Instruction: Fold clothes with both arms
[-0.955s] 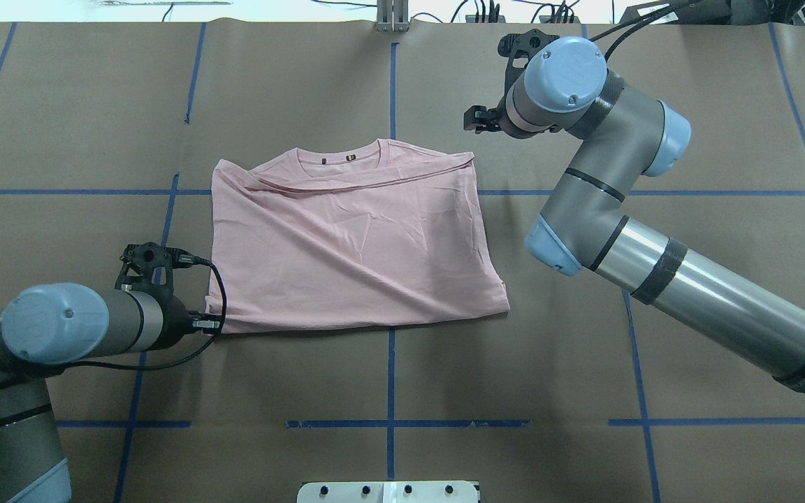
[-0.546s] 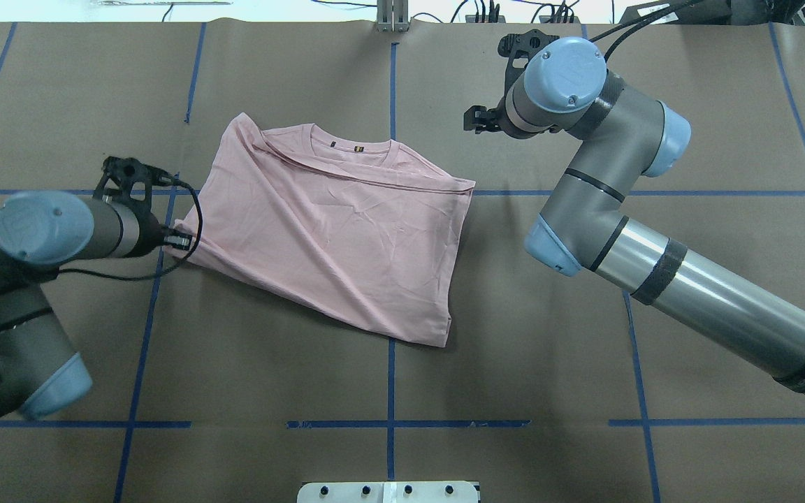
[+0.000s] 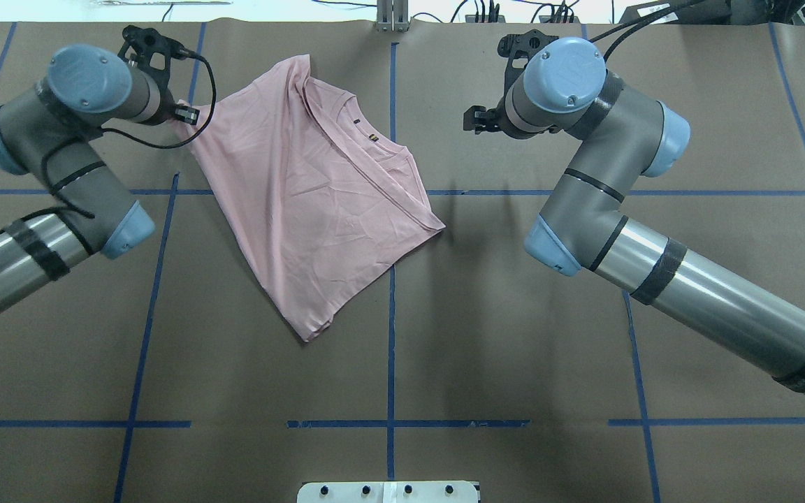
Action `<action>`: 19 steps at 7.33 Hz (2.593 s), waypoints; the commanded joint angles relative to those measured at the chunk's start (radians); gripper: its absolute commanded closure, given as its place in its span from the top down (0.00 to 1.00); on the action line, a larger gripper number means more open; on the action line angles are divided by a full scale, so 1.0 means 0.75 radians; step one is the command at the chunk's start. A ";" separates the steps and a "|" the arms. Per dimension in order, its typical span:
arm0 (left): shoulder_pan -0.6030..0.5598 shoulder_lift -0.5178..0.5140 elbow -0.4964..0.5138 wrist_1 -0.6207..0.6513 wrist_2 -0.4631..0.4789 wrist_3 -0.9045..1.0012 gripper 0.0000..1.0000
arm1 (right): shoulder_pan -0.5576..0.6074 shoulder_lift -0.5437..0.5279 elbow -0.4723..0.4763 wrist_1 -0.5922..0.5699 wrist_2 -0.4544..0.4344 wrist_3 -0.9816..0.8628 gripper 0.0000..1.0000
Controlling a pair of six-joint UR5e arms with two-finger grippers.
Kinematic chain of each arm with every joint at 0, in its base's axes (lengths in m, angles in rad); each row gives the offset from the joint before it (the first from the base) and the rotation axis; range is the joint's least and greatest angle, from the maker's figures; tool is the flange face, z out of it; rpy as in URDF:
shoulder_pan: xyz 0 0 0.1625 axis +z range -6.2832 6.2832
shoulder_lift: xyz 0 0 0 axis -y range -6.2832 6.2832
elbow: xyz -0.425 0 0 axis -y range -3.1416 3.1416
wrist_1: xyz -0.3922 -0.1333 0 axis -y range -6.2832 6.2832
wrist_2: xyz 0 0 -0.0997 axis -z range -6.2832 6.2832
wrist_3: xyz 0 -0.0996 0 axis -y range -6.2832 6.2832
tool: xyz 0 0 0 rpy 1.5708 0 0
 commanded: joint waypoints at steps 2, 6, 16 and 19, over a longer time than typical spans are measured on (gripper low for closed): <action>-0.072 -0.286 0.473 -0.204 0.064 0.048 0.00 | 0.000 0.004 0.000 0.000 0.002 0.000 1.00; -0.150 -0.100 0.239 -0.266 -0.210 0.142 1.00 | -0.094 0.161 -0.071 -0.018 -0.002 0.426 0.87; -0.133 -0.056 0.130 -0.263 -0.213 0.083 1.00 | -0.333 0.374 -0.274 -0.192 -0.012 0.603 0.63; -0.131 -0.054 0.130 -0.266 -0.213 0.083 1.00 | -0.356 0.362 -0.274 -0.190 -0.016 0.616 0.63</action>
